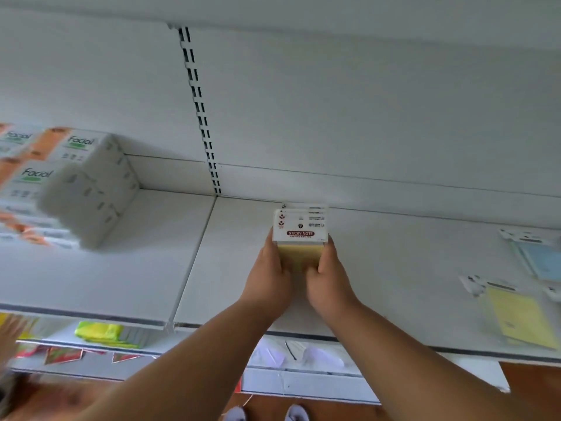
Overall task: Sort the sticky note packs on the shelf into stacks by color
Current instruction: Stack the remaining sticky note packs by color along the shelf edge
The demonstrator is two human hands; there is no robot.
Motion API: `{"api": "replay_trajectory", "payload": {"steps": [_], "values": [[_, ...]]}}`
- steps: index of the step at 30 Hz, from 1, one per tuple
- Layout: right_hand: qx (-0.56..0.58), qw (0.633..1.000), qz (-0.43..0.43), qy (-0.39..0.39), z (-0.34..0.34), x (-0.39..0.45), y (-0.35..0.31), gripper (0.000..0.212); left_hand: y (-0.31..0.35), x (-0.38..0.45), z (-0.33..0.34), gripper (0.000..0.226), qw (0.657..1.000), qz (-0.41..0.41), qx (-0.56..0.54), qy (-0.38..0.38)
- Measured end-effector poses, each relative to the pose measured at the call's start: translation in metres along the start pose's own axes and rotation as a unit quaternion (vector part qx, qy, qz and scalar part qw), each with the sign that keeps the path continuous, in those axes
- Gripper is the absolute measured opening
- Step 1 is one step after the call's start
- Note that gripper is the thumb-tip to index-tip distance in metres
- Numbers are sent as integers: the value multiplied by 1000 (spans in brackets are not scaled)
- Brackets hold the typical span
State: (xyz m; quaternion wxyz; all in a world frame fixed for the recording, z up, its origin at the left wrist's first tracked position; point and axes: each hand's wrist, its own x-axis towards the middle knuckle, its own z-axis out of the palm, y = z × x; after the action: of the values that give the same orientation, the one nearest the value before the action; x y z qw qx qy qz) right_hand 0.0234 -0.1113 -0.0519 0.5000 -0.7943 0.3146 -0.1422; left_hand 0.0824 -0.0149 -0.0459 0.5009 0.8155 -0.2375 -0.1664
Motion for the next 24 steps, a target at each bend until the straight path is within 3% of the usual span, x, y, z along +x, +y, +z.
{"api": "replay_trajectory", "payload": {"steps": [9, 14, 18, 24], "values": [[-49, 998, 18, 35, 2, -9, 1, 56, -9, 3, -3, 68, 998, 44, -10, -39], [-32, 995, 5, 96, 1, -19, 3, 54, -14, -1, 2, 59, 998, 61, 35, 0], [-70, 995, 27, 61, -9, -12, 12, 51, -16, 6, 10, 55, 992, 61, 110, -10], [-105, 993, 13, 47, -29, 12, 7, 40, -1, 22, 19, 33, 993, 12, 118, 8]]}}
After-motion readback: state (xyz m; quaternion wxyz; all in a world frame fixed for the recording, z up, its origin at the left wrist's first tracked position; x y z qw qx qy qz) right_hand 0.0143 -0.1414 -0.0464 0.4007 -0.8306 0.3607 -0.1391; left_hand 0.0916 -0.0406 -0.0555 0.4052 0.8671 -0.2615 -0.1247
